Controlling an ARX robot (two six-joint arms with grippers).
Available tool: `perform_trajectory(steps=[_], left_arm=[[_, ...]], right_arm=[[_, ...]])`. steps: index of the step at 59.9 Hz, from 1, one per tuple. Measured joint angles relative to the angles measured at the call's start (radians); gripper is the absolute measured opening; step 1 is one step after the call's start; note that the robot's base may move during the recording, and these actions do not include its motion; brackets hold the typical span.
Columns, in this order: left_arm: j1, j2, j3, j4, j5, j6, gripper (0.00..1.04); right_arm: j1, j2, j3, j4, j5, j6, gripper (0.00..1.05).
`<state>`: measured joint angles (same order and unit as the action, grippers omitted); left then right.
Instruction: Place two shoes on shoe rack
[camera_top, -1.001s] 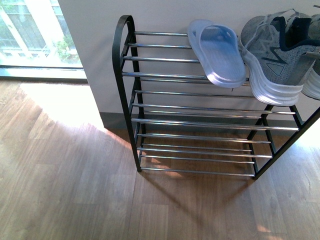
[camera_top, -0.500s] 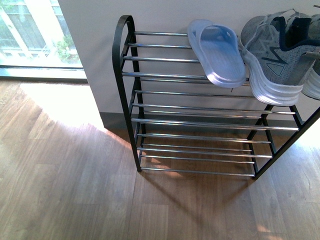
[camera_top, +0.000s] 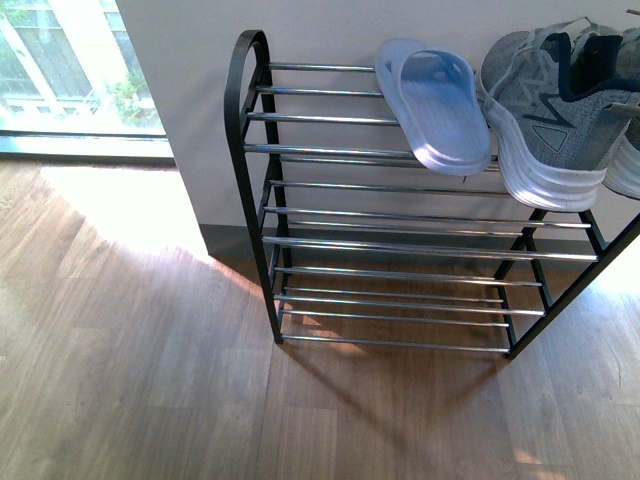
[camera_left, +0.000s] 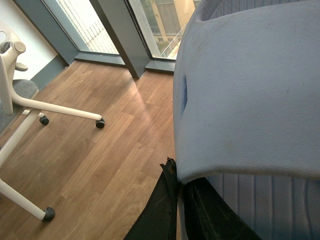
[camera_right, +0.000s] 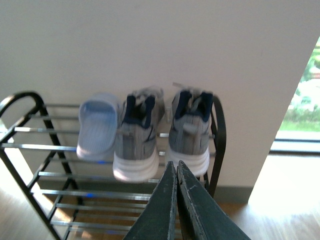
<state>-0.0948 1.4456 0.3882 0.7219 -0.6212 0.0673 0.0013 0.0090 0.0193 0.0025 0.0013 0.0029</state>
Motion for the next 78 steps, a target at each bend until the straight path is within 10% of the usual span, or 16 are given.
perform_trajectory(steps=[5,18,35,67,78], left_arm=[[0.000,0.000,0.000,0.000,0.000,0.000,0.02],[-0.048,0.027,0.082,-0.121,0.110,-0.293,0.02],[-0.258,0.414,0.694,-0.454,0.332,-0.595,0.02],[-0.335,0.966,1.482,-0.960,0.427,-0.483,0.03],[-0.344,0.940,1.484,-0.912,0.450,-0.472,0.40]], right_arm=[[0.000,-0.002,0.000,-0.001,0.000,-0.001,0.02],[0.000,-0.003,0.000,-0.001,0.000,0.000,0.46],[0.000,-0.003,0.000,-0.001,0.000,0.000,0.96],[0.000,-0.003,0.000,-0.001,0.000,0.000,0.96],[0.000,-0.003,0.000,-0.001,0.000,0.000,0.96]])
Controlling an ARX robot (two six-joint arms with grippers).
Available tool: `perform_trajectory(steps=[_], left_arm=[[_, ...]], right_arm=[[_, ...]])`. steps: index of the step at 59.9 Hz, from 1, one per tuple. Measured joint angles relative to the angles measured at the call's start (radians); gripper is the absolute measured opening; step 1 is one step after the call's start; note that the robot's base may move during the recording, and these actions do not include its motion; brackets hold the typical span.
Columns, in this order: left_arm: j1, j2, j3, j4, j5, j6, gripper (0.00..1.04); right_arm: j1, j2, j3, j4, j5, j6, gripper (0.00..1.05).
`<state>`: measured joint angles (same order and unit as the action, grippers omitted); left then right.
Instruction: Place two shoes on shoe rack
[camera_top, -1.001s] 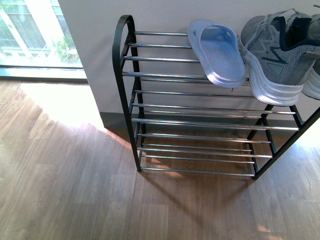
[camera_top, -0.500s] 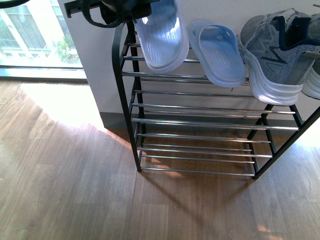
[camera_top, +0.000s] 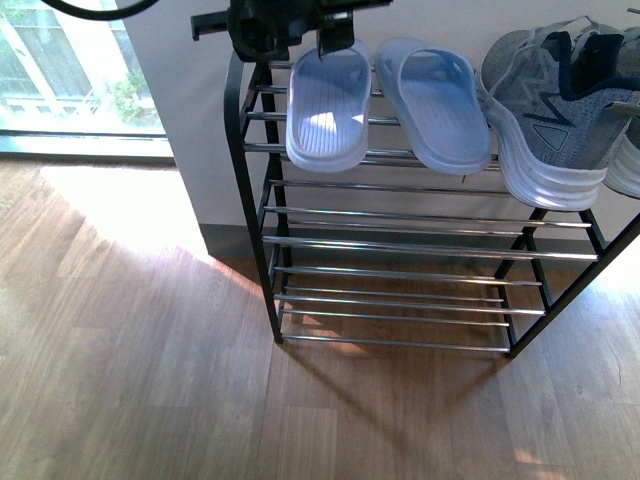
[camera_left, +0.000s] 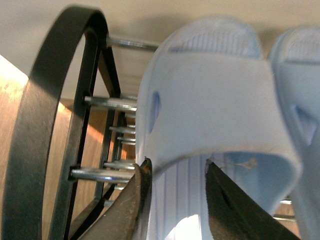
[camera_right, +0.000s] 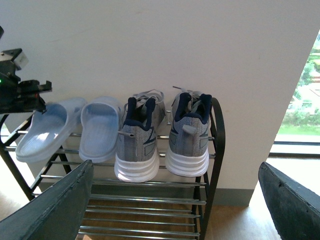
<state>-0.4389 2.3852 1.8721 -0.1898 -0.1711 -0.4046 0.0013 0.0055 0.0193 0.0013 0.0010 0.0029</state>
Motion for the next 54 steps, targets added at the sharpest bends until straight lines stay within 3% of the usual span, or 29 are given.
perform_trajectory(steps=[6,11,14,17,19,27,39,43,54], left_arm=[[-0.003,-0.140,-0.116,0.103,-0.009,0.022,0.63],[-0.012,-0.337,-0.306,0.283,-0.092,0.075,0.83],[-0.015,-0.416,-0.396,0.378,-0.148,0.131,0.88],[-0.014,-0.505,-0.529,0.580,-0.227,0.212,0.80],[-0.002,-0.570,-0.637,0.729,-0.228,0.270,0.73],[0.057,-0.701,-0.910,0.977,-0.196,0.347,0.53],[0.144,-0.830,-1.220,1.081,-0.124,0.383,0.23],[0.175,-0.915,-1.331,1.114,-0.081,0.388,0.05],[0.234,-1.036,-1.479,1.139,-0.032,0.393,0.01]], right_arm=[[0.000,0.000,0.000,0.000,0.000,0.000,0.96],[0.000,0.000,0.000,0.000,0.000,0.000,0.96],[0.000,0.000,0.000,0.000,0.000,0.000,0.96],[0.000,0.000,0.000,0.000,0.000,0.000,0.96],[0.000,0.000,0.000,0.000,0.000,0.000,0.96],[0.000,0.000,0.000,0.000,0.000,0.000,0.96],[0.000,0.000,0.000,0.000,0.000,0.000,0.96],[0.000,0.000,0.000,0.000,0.000,0.000,0.96],[0.000,0.000,0.000,0.000,0.000,0.000,0.96]])
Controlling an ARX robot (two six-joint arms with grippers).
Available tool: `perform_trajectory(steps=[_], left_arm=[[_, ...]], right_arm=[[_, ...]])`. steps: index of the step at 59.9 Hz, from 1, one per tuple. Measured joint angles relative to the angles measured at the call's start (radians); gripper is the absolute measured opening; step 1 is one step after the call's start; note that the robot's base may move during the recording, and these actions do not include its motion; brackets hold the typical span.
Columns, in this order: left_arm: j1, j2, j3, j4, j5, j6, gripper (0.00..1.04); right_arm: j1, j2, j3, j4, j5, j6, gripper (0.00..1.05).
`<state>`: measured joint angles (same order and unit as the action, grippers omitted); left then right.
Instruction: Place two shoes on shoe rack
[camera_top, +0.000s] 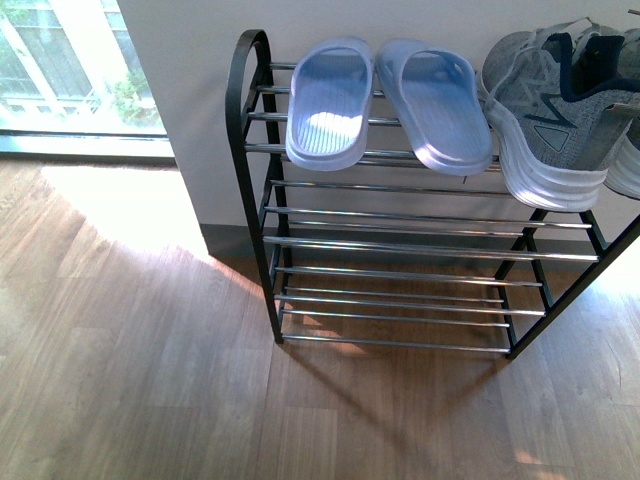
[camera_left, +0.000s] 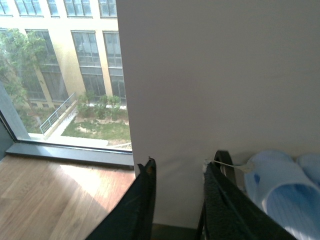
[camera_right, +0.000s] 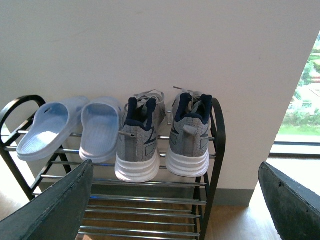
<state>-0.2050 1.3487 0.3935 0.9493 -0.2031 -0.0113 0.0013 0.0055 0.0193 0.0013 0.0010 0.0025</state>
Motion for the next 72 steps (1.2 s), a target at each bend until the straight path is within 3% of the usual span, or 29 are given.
perform_trajectory(steps=[34,40,72], left_arm=[[0.119,-0.373,-0.277,-0.100,0.121,0.001,0.01],[0.195,-0.423,-0.337,-0.082,0.193,0.002,0.01],[0.201,-0.835,-0.380,-0.443,0.203,0.003,0.01]], right_arm=[[0.000,0.000,0.000,0.000,0.000,0.000,0.96],[0.000,0.000,0.000,0.000,0.000,0.000,0.96],[0.000,0.000,0.000,0.000,-0.001,0.000,0.96]])
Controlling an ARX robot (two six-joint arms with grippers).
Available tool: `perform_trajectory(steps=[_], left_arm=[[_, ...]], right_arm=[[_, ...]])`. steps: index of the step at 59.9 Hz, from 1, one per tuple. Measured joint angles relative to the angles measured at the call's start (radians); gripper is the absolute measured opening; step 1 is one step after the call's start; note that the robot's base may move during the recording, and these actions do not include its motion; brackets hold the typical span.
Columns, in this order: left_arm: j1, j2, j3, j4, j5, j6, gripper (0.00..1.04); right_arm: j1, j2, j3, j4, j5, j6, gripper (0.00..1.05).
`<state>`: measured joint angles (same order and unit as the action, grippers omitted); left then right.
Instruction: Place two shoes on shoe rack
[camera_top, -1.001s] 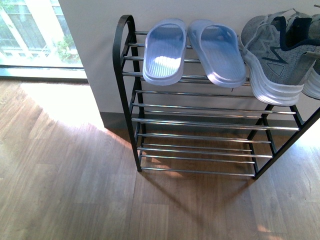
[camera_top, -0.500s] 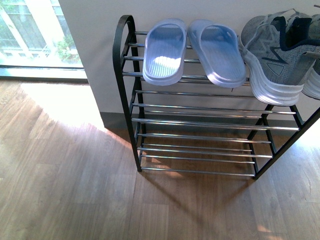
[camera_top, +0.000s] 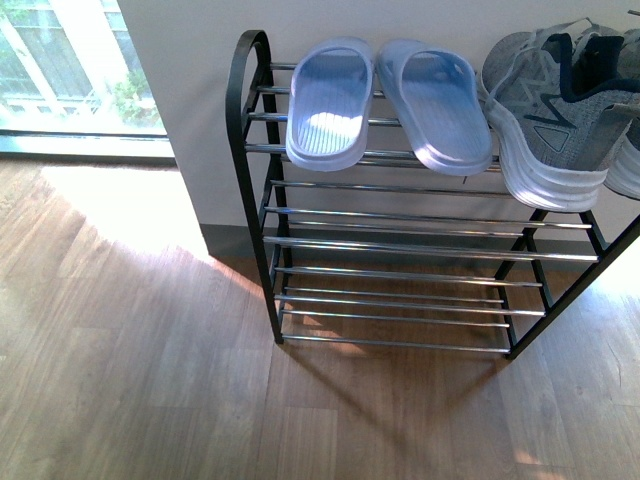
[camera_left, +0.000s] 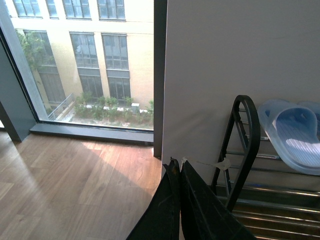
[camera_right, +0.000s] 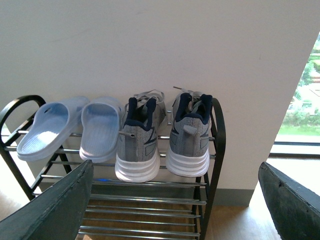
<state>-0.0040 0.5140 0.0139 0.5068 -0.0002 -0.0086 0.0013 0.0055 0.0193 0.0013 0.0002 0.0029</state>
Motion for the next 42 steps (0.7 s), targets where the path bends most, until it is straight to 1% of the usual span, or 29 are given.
perform_trajectory(steps=[22,42], left_arm=[[0.000,-0.172,0.000,-0.164,0.000,0.000,0.01],[0.000,-0.283,0.000,-0.273,0.000,0.000,0.01]], right_arm=[[0.000,0.000,0.000,0.000,0.000,0.000,0.96],[0.000,0.000,0.000,0.000,0.000,0.000,0.96]])
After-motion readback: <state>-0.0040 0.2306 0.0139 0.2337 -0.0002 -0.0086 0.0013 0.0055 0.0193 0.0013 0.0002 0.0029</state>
